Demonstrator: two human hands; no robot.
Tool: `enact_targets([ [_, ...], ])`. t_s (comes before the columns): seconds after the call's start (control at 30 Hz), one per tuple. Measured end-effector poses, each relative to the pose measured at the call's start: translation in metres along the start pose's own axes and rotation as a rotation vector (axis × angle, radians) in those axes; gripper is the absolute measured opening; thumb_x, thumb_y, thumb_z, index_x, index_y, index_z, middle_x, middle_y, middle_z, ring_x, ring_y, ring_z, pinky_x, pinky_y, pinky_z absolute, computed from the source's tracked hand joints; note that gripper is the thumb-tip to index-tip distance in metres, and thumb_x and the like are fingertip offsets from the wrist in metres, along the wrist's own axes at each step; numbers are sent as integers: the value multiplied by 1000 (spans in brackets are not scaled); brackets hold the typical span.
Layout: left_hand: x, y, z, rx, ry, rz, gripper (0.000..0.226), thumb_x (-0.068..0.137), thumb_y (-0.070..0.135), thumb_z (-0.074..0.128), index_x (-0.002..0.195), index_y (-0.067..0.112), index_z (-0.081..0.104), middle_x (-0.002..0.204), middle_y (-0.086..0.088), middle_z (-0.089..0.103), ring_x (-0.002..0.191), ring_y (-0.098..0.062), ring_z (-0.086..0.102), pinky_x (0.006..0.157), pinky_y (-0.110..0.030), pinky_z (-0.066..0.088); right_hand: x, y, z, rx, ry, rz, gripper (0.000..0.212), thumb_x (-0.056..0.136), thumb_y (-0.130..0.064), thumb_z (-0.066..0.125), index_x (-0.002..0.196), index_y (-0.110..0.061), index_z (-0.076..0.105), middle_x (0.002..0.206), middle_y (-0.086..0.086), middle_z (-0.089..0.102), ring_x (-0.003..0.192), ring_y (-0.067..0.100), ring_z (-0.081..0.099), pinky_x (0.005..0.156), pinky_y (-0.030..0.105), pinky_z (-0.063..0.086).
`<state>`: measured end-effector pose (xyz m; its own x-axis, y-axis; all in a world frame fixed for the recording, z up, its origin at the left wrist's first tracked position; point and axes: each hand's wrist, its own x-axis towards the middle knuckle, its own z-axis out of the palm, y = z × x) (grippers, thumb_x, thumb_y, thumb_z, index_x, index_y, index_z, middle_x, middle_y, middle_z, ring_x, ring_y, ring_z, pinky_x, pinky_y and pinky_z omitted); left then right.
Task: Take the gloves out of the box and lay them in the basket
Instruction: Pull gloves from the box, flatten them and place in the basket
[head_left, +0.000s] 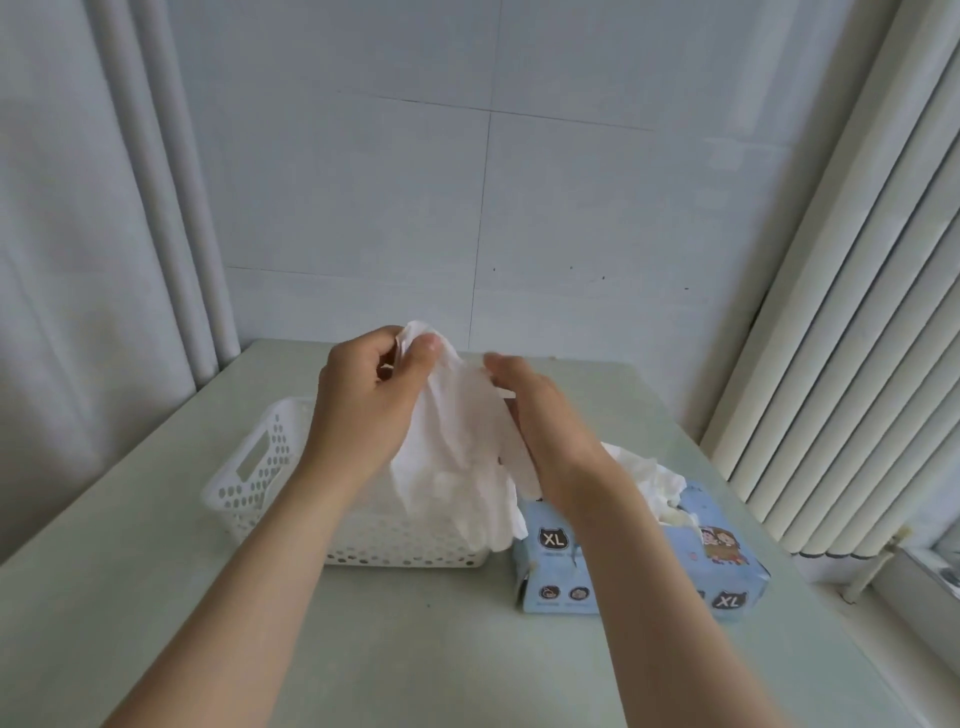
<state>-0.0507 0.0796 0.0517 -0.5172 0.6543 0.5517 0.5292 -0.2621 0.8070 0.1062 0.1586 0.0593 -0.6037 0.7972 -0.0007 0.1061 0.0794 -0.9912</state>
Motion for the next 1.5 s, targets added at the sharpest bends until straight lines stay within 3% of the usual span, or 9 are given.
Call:
enact_targets([
  [0.13, 0, -1, -3, 3, -23, 39, 35, 101, 35, 66, 81, 6, 64, 66, -13, 50, 60, -16, 40, 58, -31, 33, -3, 2, 0, -183, -37, -109, 17, 94, -31, 71, 107, -23, 77, 95, 3, 82, 90, 25, 80, 86, 42, 63],
  [0.23, 0, -2, -4, 41, -14, 37, 46, 102, 35, 65, 71, 6, 49, 60, -4, 34, 58, -15, 30, 55, -31, 25, -1, 7, -5, -267, -23, -113, 19, 90, -13, 60, 95, -11, 78, 85, 10, 80, 77, 30, 77, 74, 39, 59],
  [0.5, 12, -23, -17, -55, 18, -238, 44, 108, 38, 51, 90, -1, 50, 72, 0, 33, 67, -16, 32, 63, -31, 28, 9, 17, -17, 1, 90, 73, 43, 81, -35, 78, 80, 5, 63, 70, 21, 52, 64, 31, 49, 64, 42, 41],
  [0.63, 18, -44, -28, -48, -22, -401, 38, 108, 42, 48, 89, 9, 49, 76, -3, 46, 71, -20, 43, 66, -33, 35, 14, 26, -12, -189, 132, -3, 58, 93, -45, 72, 91, 12, 62, 70, 18, 55, 64, 24, 48, 63, 37, 40],
  [0.87, 14, -60, -50, 24, -177, -617, 13, 106, 23, 55, 119, 19, 55, 102, -11, 66, 73, -23, 61, 53, -31, 53, 51, 32, 32, -556, 268, -142, 28, 95, -31, 70, 82, -9, 78, 73, 11, 75, 63, 25, 67, 55, 28, 50],
  [1.1, 7, -76, -66, 595, -263, -442, 39, 90, -2, 38, 109, 32, 33, 99, -10, 57, 81, -35, 63, 72, -43, 55, 84, 43, 51, -967, 85, -107, 23, 94, -33, 75, 104, -12, 76, 94, 8, 71, 85, 30, 68, 69, 34, 54],
  [1.23, 5, -84, -63, 831, -272, -395, 37, 87, -6, 37, 104, 23, 52, 114, -7, 56, 95, -33, 57, 77, -36, 46, 78, 40, 56, -1223, 135, -173, 25, 94, -31, 79, 108, -13, 69, 99, 6, 68, 83, 28, 67, 68, 34, 51],
  [1.33, 7, -86, -61, 902, -286, -406, 39, 92, -4, 42, 105, 22, 68, 126, -9, 55, 107, -36, 60, 90, -38, 50, 70, 38, 57, -1337, 170, -373, 18, 98, -19, 73, 116, -17, 70, 115, 4, 68, 103, 28, 65, 82, 34, 49],
  [1.5, 8, -73, -45, 1008, -382, -242, 35, 99, 8, 52, 102, 35, 74, 126, -3, 52, 121, -32, 49, 100, -45, 48, 60, 39, 49, -1366, -229, -108, 43, 97, -44, 73, 132, -20, 67, 133, 4, 63, 125, 28, 59, 104, 42, 49],
])
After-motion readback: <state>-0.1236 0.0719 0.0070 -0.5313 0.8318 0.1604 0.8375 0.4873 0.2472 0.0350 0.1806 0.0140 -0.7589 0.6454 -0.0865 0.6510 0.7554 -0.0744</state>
